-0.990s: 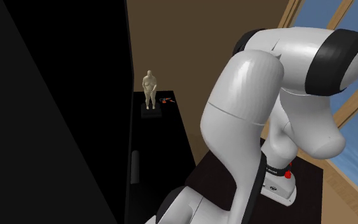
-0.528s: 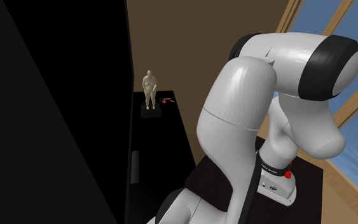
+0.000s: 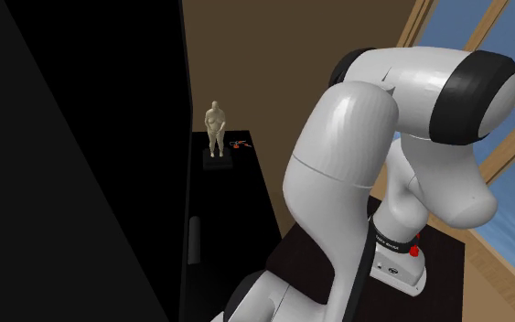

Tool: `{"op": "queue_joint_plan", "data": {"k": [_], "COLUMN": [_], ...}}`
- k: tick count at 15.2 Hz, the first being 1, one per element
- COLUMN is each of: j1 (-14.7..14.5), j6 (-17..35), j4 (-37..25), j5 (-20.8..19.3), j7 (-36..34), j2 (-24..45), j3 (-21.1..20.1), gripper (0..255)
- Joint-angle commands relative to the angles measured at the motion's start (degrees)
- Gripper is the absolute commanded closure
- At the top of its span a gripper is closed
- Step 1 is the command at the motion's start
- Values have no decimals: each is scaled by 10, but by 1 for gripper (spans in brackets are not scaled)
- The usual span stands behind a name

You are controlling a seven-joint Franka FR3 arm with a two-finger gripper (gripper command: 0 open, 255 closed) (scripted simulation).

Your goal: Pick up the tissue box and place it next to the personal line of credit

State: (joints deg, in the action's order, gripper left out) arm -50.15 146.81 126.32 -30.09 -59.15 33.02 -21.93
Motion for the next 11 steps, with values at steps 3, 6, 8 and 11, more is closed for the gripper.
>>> {"op": "queue_joint_plan", "data": {"k": [3,6,8,11], "j1": [21,26,26,26], "j6": [-41,-52,-52,-52], "j4": [6,7,7,7], "j5": [38,49,49,49], "j7": [26,33,33,33], "j2": [-49,-62,-62,-62], "j3": [-33,-41,-41,-41], "gripper": [0,0,0,0]}}
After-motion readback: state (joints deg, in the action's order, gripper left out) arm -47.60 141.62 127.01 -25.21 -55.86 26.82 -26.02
